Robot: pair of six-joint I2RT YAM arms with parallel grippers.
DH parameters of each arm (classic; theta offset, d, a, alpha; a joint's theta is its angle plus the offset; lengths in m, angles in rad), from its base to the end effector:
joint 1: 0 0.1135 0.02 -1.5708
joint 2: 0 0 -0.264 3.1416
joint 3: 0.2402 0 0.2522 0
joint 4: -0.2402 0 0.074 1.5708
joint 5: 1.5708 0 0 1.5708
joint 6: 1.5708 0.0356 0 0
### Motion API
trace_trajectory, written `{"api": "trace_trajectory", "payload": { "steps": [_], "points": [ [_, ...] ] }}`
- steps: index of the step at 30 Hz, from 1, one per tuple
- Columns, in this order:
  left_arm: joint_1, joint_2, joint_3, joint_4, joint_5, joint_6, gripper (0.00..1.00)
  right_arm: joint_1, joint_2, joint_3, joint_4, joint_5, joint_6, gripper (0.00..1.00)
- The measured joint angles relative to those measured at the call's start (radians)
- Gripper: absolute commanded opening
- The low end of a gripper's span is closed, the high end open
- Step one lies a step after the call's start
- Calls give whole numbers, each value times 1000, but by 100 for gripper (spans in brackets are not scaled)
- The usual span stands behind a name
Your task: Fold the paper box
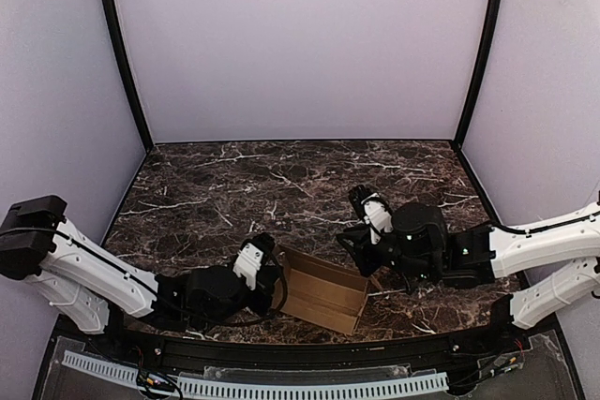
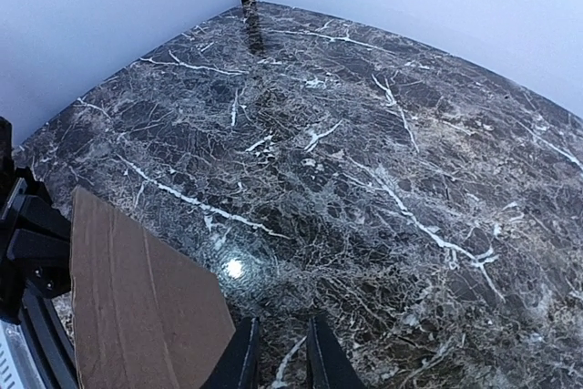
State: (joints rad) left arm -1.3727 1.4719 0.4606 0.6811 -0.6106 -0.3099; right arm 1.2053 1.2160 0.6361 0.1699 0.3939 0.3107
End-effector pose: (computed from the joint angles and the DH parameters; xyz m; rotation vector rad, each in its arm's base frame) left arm 0.0736 -0.2630 0.1670 0.5739 1.7918 -0.5920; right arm 0.1072 0.2418 0.2344 -0.6230 1.8979 0.6059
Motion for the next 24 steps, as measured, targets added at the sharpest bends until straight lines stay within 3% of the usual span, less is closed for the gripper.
{"api": "trace_trajectory", "payload": {
  "steps": [11, 24],
  "points": [
    [0, 196, -23, 363, -33, 80, 0, 0, 34, 3, -5, -73, 72, 7],
    [0, 338, -30, 606, -32, 112, 0, 3, 105, -6, 20, -129, 138, 4]
  ]
}}
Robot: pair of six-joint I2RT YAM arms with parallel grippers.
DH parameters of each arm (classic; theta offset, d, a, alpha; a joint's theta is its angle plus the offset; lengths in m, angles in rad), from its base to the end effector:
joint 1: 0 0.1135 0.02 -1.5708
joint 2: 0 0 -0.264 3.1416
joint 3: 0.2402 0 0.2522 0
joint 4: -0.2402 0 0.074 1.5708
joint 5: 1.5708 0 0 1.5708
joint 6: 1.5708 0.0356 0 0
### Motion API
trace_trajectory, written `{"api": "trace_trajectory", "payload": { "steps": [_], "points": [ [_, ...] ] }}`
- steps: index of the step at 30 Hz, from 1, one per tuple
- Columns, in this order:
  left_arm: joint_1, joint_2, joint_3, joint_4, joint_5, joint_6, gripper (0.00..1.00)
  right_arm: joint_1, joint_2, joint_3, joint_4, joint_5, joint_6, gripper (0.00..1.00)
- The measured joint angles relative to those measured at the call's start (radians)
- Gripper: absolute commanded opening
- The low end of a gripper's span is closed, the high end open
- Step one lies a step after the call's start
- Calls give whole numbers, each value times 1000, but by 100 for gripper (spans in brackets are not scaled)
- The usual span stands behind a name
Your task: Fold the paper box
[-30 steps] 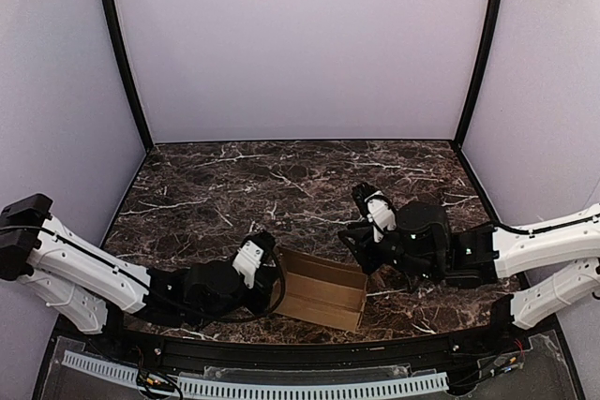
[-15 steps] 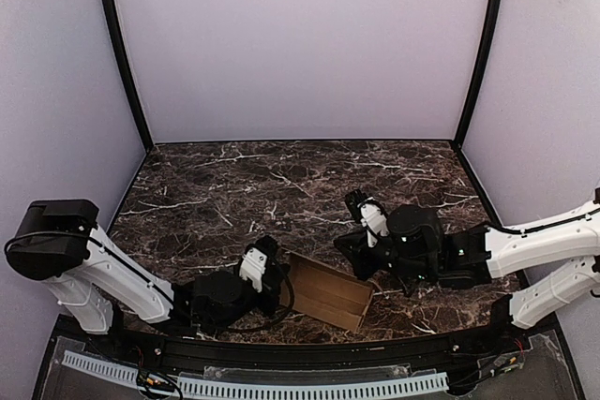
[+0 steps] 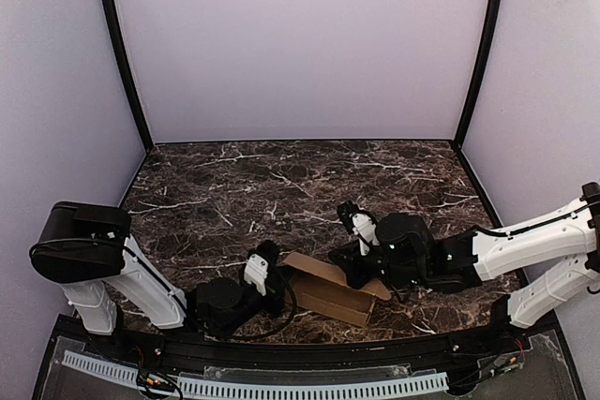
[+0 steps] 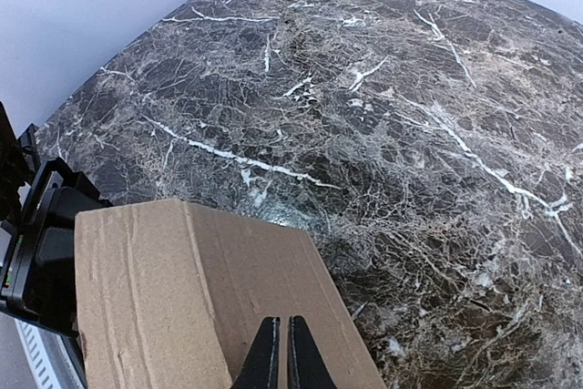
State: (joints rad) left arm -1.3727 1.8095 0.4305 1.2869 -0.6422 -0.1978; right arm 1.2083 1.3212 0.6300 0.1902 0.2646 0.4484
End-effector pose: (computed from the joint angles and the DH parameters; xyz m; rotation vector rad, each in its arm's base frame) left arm 0.0780 -0.2802 0.1316 0.4871 1.6149 -0.6610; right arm 0.1069 0.2555 0.2073 -0.6347 2.0427 0.7391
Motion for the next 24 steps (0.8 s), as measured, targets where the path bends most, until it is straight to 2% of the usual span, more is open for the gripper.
{"api": "trace_trajectory", "payload": {
  "steps": [11, 24],
  "points": [
    [0, 17, -26, -64, 27, -58, 20, 16, 40, -27, 45, -14, 53, 3],
    [0, -27, -75, -90, 31, -105, 29, 37, 87, -42, 98, -28, 89, 2]
  ]
}}
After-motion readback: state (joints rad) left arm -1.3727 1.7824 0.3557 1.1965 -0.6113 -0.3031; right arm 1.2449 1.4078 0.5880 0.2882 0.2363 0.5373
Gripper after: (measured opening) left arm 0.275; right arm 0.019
